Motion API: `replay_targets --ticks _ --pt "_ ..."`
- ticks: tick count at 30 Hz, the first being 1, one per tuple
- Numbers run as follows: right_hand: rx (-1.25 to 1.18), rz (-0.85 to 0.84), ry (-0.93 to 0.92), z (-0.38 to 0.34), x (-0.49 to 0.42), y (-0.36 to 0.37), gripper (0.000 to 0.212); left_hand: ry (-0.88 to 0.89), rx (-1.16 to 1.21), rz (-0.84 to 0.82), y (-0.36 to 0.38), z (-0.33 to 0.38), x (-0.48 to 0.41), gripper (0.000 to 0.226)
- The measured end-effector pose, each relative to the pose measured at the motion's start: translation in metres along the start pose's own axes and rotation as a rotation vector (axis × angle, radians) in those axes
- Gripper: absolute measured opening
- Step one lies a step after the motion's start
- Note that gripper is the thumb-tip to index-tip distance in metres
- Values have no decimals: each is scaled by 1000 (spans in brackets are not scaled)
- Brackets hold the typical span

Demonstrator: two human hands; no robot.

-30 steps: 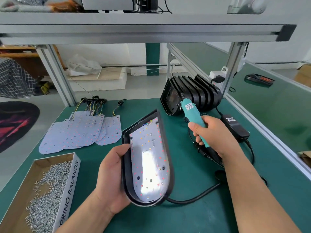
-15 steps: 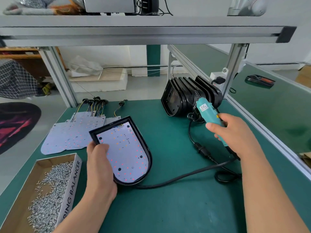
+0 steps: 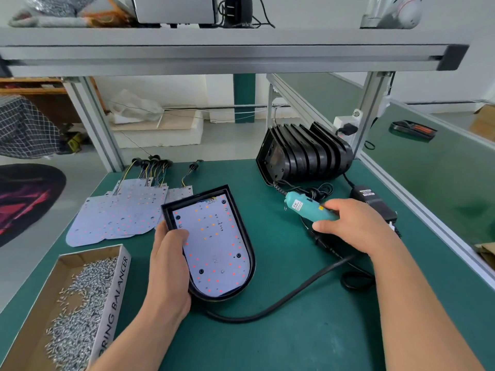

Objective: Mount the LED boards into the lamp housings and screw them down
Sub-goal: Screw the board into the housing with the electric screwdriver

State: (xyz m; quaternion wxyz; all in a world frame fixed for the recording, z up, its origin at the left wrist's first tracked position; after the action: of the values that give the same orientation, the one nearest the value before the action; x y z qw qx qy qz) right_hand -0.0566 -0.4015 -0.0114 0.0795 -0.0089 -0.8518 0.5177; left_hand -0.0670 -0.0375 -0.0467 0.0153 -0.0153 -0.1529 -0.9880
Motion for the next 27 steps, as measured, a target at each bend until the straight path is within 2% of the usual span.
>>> replay_targets --ticks 2,4,6,10,12,16,21,24,27 --pt "-4 -22 7 1 1 0 28 -30 23 11 -1 -3 -1 28" --pt "-32 -15 30 7 5 -6 21 -52 61 47 -3 -4 -1 22" --pt "-37 24 77 13 13 -17 35 -67 106 99 -8 -8 -2 15" --pt "13 87 162 30 28 -38 28 -65 182 218 -20 -13 -4 13" --pt "-18 75 139 31 34 -41 29 -52 220 253 -24 -15 -5 11" --pt "-155 -56 -15 9 43 -34 19 -33 246 283 -29 -16 -4 28" --pt "-203 -213 20 -2 43 -21 27 -45 242 309 -30 -17 -4 17" --pt "-214 -134 9 -6 47 -32 29 -69 241 272 -22 -15 -2 14" --pt "-143 134 -67 -19 54 -56 19 -138 207 183 -9 -18 1 11"
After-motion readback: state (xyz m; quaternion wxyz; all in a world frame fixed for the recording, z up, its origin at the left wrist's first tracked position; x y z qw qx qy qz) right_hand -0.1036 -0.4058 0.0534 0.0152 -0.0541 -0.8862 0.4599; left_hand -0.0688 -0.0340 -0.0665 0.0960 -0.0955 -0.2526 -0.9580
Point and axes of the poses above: each hand's wrist, its own x-axis away from the middle knuckle, its own y-axis out of the palm, z = x × y, the point moved 7 cm from there along -x, towards the middle knuckle, and after that the axes turned 9 degrees about -z, right-handed, at the moved point
